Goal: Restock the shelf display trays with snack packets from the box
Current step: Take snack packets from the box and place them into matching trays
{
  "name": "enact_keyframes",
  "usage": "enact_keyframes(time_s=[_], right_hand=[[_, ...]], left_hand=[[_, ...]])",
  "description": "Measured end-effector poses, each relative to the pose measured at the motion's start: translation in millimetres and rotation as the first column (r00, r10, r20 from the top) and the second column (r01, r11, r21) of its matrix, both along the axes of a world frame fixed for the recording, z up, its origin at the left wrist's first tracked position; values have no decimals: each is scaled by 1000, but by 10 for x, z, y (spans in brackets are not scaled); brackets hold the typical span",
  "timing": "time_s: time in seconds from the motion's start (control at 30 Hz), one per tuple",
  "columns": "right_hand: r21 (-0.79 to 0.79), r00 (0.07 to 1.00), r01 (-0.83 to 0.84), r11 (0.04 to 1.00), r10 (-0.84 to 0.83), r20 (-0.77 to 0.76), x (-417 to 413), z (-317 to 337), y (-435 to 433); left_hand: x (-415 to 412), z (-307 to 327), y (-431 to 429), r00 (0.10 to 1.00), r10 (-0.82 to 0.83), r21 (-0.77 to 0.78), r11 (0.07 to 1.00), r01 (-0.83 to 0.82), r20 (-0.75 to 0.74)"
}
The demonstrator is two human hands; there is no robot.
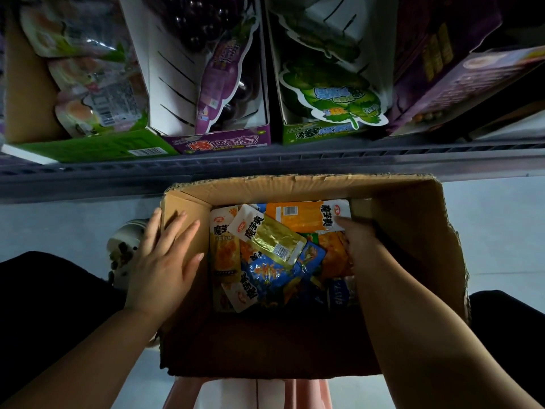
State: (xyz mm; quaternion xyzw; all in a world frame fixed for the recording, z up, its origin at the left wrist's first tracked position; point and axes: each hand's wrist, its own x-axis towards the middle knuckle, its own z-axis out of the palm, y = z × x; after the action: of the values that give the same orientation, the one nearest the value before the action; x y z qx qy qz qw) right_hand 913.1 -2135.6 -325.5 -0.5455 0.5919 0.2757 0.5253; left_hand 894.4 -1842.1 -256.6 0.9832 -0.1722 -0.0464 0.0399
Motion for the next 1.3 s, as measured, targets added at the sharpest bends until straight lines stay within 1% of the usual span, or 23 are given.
enact_keyframes(time_s=[0.07, 0.17, 0.33, 0.43, 0.57, 0.67, 0.83, 0.9, 1.0, 1.07, 1.1, 1.17, 1.2, 1.3], right_hand=[[-79, 990, -140, 987, 141, 7, 32, 1, -9], [-66, 958, -279, 958, 282, 47, 61, 53, 23], [-50, 923, -360, 932, 363, 126, 49, 104, 109], [-75, 901, -411, 908, 418, 120, 66, 134, 120], [-41, 897, -421, 906, 423, 126, 68, 183, 110], [-47, 886, -444, 895, 447, 124, 59, 238, 100], [-55, 893, -415, 908, 418, 166, -20, 429, 86], [-97, 886, -409, 908, 420, 199, -53, 565, 45], [-237, 830, -455, 859, 505, 236, -104, 816, -32], [-311, 789, -495, 812, 569, 231, -154, 1014, -73], [-334, 774, -507, 795, 590, 230, -181, 1114, -96], [-359, 755, -507, 783, 605, 252, -242, 1323, -142], [-371, 750, -495, 786, 602, 275, -274, 1430, -153], [-415, 704, -471, 778, 615, 354, -356, 1789, -157]], left_hand=[[-4, -7, 0, 1000, -1, 0, 1000, 1, -6], [-3, 0, -5, 999, 17, -3, 1000, -17, -30], [8, 22, -28, 998, 19, 7, 1000, -19, -65], [16, 43, -38, 994, 33, 27, 999, -30, -102], [21, 55, -27, 994, 18, 33, 999, -14, -112], [16, 53, -24, 996, 13, 18, 1000, -11, -84], [17, 77, -32, 996, 27, -1, 1000, -27, -86], [19, 122, -30, 994, 25, 3, 1000, -24, -106], [12, 178, -38, 984, 42, 15, 999, -40, -171], [7, 303, -105, 972, 83, 43, 996, -76, -219], [8, 371, -142, 956, 126, 55, 992, -116, -266], [14, 510, -213, 930, 184, 77, 983, -168, -319], [18, 593, -261, 929, 189, 80, 982, -172, -320], [23, 906, -453, 955, 125, -6, 991, -132, -270]])
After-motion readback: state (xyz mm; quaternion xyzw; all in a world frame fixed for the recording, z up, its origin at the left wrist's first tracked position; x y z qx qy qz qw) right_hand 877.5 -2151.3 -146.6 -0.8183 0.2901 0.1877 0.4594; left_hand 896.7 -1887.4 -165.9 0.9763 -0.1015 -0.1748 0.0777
